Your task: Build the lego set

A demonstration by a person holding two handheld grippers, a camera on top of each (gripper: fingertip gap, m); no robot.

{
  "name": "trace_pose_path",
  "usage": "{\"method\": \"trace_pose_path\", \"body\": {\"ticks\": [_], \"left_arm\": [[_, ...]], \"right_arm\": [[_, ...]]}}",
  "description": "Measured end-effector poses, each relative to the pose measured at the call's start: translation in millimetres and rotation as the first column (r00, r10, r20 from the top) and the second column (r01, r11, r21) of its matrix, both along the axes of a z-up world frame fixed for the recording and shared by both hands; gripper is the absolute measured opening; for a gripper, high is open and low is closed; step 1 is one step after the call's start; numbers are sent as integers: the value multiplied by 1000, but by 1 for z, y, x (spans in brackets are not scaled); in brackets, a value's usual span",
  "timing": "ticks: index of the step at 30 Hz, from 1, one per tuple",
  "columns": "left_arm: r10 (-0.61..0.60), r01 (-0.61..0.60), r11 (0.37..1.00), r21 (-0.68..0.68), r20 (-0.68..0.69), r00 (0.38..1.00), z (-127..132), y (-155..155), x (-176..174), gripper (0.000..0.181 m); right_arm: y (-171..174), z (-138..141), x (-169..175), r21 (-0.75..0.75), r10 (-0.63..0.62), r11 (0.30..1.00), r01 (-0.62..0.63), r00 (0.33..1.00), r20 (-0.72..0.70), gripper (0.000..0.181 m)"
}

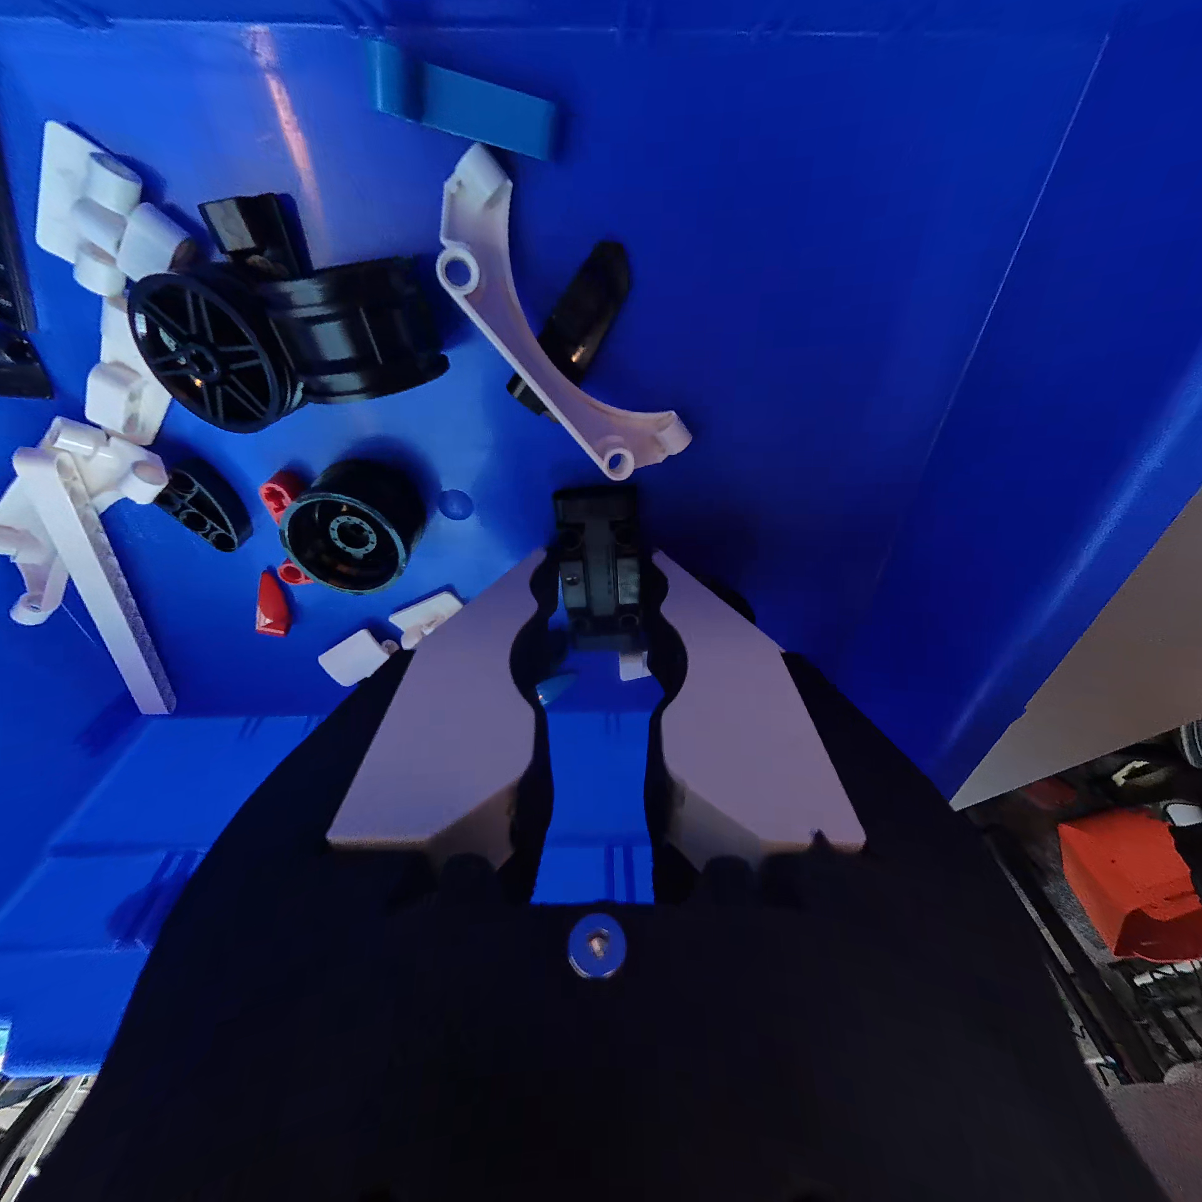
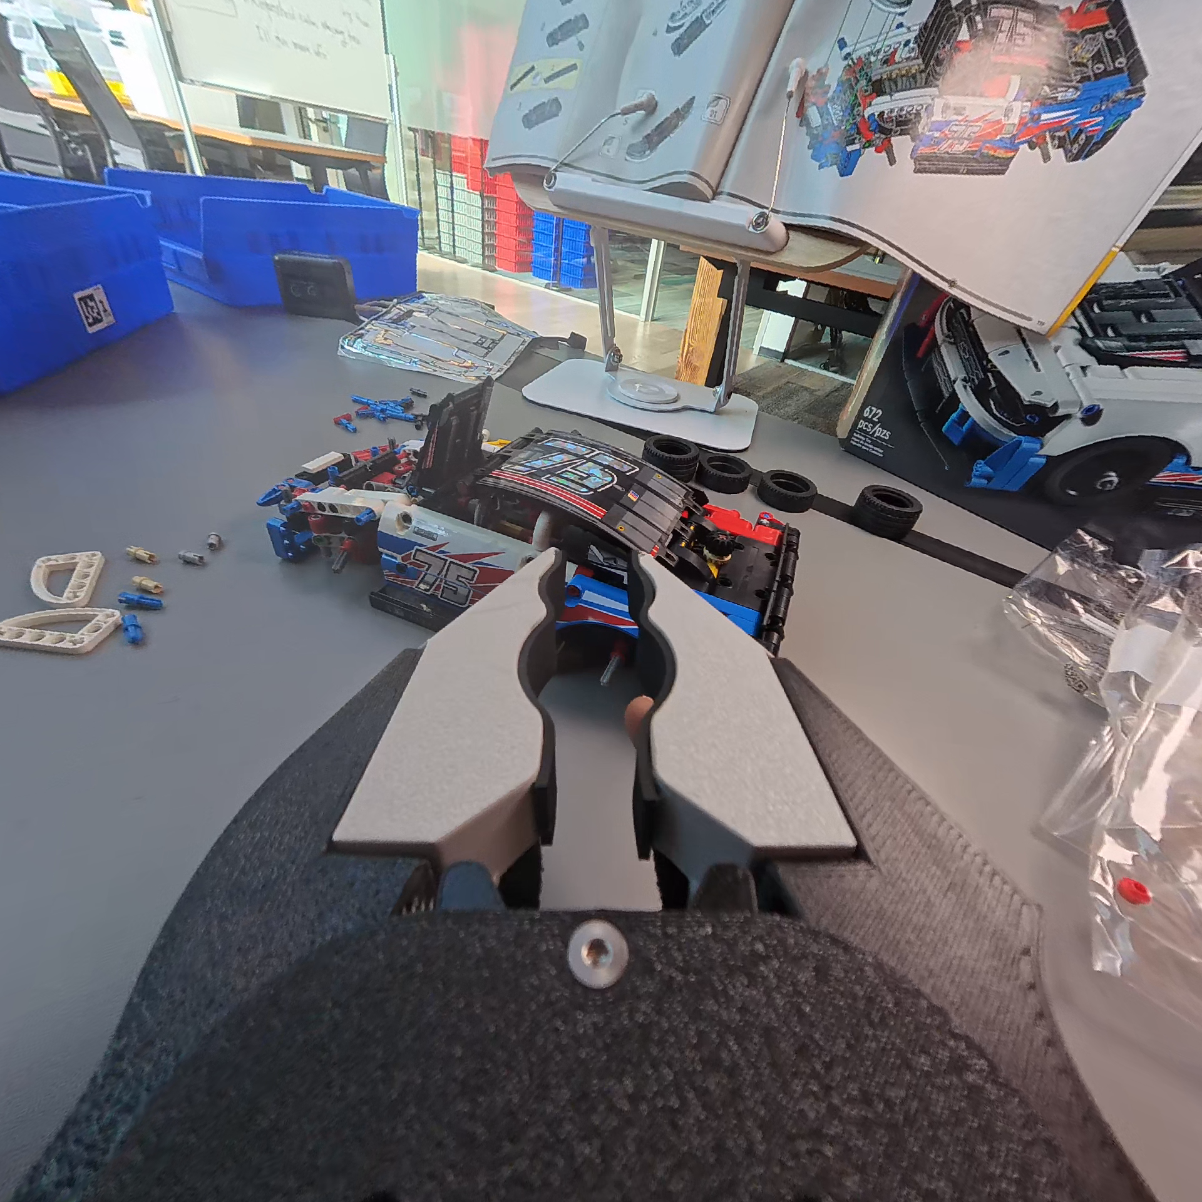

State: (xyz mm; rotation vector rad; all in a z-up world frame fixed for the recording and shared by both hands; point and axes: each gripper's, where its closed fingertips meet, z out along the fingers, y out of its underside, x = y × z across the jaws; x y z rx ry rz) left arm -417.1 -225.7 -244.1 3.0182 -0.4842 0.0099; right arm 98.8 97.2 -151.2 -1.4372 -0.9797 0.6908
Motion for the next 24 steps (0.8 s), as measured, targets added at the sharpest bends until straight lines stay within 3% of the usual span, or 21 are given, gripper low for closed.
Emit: {"method": "trace_pose_path", "body": {"ticks": [4,7,10,13,15,19,24], "left_arm": [[-33,33,999,15,-15,999,6,-1,0,22],[-36,33,980,198,12,999,41,25,13,22],[-112,75,902,426,63,992,91,61,56,22],[-222,146,840,522,86,971,110,89,121,22],[-277,188,845,500,111,954,100,101,169,22],[-400,301,860,413,177,899,56,121,258,22],[-461,381,860,339,196,865,17,146,311,22]], "right_arm": [[0,1,0,1,3,1000,-3,1000,-1,15],[0,1,1,0,3,1000,-3,1000,-6,15],[-1,1,-1,0,6,1000,-6,1000,-4,15],[-2,2,-3,2,12,1000,-12,1000,-4,15],[-3,2,-3,9,15,1000,-15,1000,-1,15],[-4,5,-1,27,8,1000,-8,1000,-2,15],[-1,8,3,26,0,1000,0,1000,-14,15]]}}
